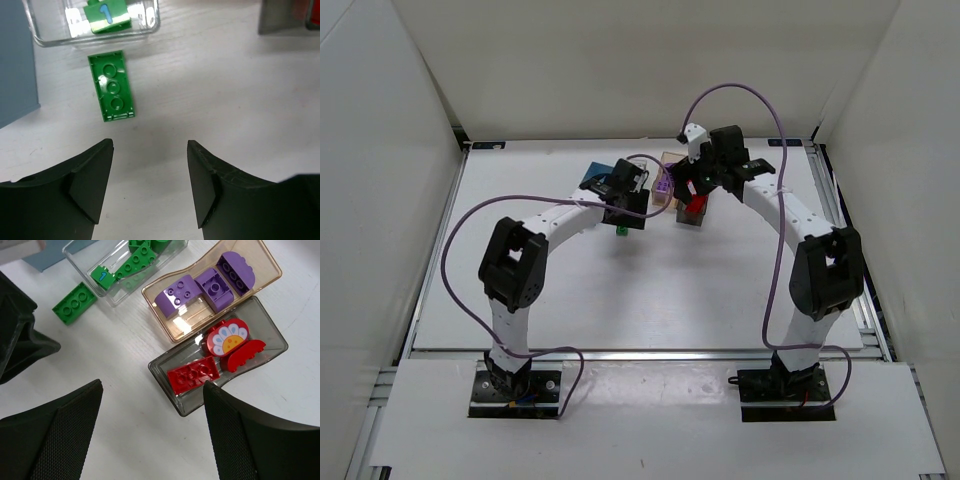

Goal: Sort the legos into containers by color

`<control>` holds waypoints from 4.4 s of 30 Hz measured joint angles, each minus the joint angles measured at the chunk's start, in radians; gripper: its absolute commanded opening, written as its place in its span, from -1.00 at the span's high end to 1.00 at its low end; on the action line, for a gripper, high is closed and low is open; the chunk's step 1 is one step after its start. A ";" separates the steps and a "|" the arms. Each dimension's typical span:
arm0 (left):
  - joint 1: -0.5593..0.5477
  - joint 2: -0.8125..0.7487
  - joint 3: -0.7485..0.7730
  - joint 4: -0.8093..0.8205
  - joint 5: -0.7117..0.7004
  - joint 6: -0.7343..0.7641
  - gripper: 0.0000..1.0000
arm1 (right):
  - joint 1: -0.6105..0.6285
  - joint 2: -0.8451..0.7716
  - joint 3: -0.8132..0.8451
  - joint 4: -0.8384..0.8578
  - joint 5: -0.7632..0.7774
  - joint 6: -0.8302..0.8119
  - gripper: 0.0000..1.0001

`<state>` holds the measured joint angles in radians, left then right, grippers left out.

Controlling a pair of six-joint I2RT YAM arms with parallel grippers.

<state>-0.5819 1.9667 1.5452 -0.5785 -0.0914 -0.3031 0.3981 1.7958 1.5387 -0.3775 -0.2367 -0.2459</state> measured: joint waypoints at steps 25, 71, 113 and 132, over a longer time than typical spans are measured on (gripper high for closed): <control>0.012 0.203 0.119 -0.041 -0.122 -0.090 -0.46 | -0.058 -0.024 -0.050 -0.008 -0.002 0.000 -0.70; -0.026 -0.322 -0.175 0.056 0.192 0.192 0.80 | -0.062 0.000 0.032 -0.016 -0.046 -0.003 -0.70; 0.180 0.426 0.705 -0.175 0.222 0.156 -0.81 | -0.062 0.033 0.037 -0.016 -0.016 -0.054 -0.74; 0.427 -0.174 0.239 -0.260 0.248 0.291 -0.99 | -0.367 -0.072 -0.106 -0.076 -0.094 -0.051 -0.74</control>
<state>-0.1547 1.7927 1.7844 -0.8387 0.1570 -0.0120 0.0307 1.7237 1.4326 -0.4530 -0.3309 -0.2970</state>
